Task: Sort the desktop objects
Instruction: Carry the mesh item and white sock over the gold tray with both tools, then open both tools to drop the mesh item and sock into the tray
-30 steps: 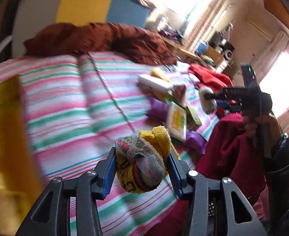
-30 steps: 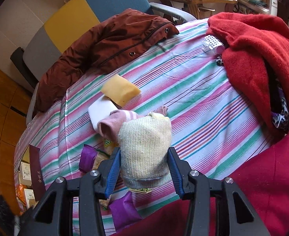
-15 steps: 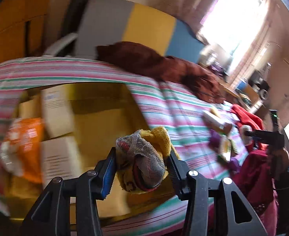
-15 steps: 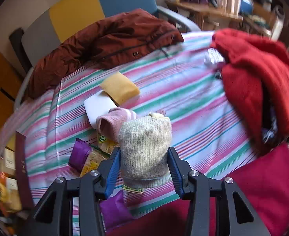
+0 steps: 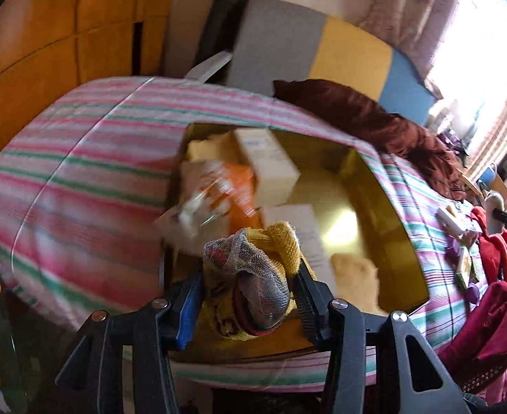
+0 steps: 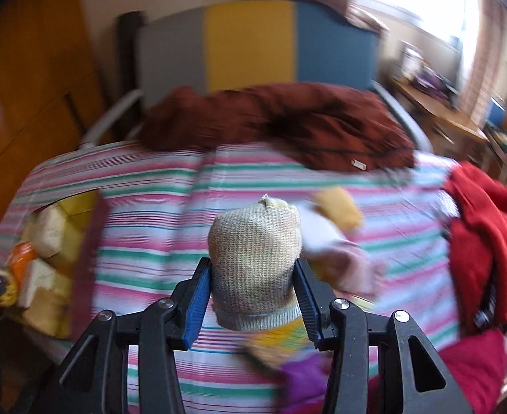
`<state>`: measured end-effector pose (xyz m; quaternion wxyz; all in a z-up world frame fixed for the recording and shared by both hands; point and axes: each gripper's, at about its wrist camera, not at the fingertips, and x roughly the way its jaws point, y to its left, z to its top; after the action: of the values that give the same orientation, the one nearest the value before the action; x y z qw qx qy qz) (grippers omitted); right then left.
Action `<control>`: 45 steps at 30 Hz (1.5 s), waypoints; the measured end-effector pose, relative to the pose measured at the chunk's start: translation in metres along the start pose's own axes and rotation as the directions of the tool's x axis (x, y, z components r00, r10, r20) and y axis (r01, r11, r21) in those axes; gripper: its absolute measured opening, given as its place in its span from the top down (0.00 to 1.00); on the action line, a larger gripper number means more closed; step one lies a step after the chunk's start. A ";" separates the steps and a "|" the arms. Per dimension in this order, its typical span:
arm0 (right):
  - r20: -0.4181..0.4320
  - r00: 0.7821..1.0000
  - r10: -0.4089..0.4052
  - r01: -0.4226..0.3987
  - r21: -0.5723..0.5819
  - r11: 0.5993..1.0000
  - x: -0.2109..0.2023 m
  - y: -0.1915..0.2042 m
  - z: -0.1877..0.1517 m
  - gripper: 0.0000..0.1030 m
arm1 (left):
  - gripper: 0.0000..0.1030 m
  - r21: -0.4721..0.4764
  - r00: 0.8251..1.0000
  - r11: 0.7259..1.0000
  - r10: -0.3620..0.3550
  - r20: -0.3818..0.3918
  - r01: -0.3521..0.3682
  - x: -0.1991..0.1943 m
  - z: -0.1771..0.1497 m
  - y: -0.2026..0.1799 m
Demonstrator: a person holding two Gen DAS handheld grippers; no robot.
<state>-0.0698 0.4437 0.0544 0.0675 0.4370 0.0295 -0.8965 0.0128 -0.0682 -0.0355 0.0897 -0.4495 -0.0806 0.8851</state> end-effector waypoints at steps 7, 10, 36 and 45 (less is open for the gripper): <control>0.004 0.978 0.208 -0.206 -0.133 0.970 0.005 0.099 0.007 0.54 | 0.46 -0.053 1.000 0.999 -0.005 -0.025 0.003 0.006 -0.007 0.017; -0.021 0.959 0.281 -0.280 -0.169 0.945 0.014 0.140 0.007 0.54 | 0.43 -0.088 0.999 0.996 -0.025 -0.020 0.024 0.005 -0.007 0.022; -0.204 0.813 0.546 -0.558 -0.001 0.830 0.102 0.244 -0.027 0.38 | 0.41 -0.066 0.998 0.997 0.044 0.037 -0.041 -0.001 -0.007 0.020; -0.113 0.893 0.436 -0.447 -0.107 0.888 0.072 0.222 -0.042 0.33 | 0.41 -0.005 0.988 0.994 0.110 0.104 -0.110 -0.021 0.006 -0.004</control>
<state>-0.0484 0.2220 -0.0263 0.2968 0.4648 -0.0096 -0.8342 0.0204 -0.0691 -0.0150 0.0365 -0.4064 -0.0597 0.9110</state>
